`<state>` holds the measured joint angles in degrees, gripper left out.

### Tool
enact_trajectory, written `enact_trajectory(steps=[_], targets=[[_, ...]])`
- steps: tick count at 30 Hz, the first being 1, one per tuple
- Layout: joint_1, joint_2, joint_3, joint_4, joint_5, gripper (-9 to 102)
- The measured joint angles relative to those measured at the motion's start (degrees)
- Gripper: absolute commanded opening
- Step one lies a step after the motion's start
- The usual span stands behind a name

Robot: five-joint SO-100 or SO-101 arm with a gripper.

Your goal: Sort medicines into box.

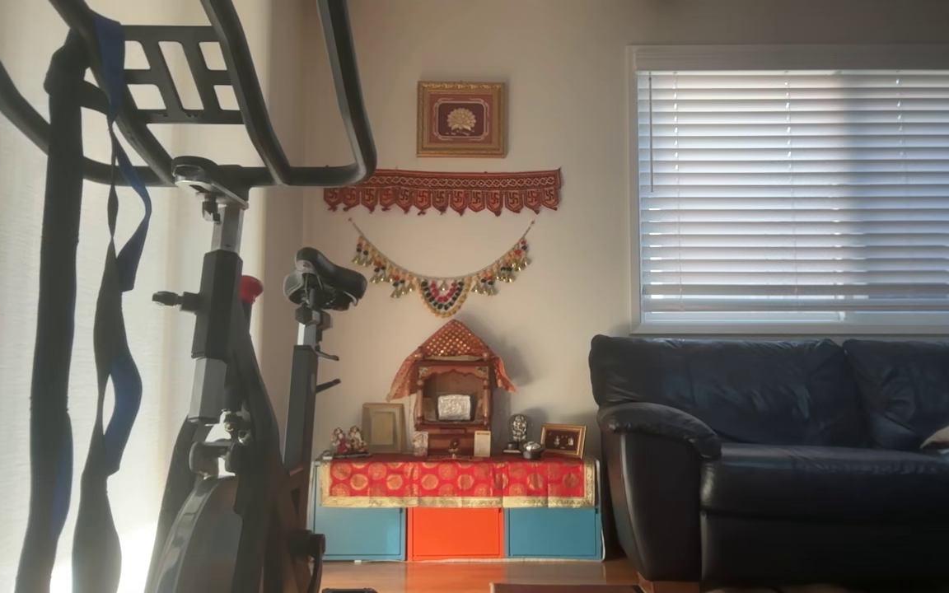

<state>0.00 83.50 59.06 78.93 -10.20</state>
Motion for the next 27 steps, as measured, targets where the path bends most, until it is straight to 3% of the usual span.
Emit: enact_trajectory(steps=[10, 14, 27], targets=[[2.55, 6.06, 7.73, -17.84, 8.53, 1], [3.34, 6.06, 7.82, -20.83, 8.09, 1], [3.34, -5.98, -2.55, -8.88, 0.26, 1]])
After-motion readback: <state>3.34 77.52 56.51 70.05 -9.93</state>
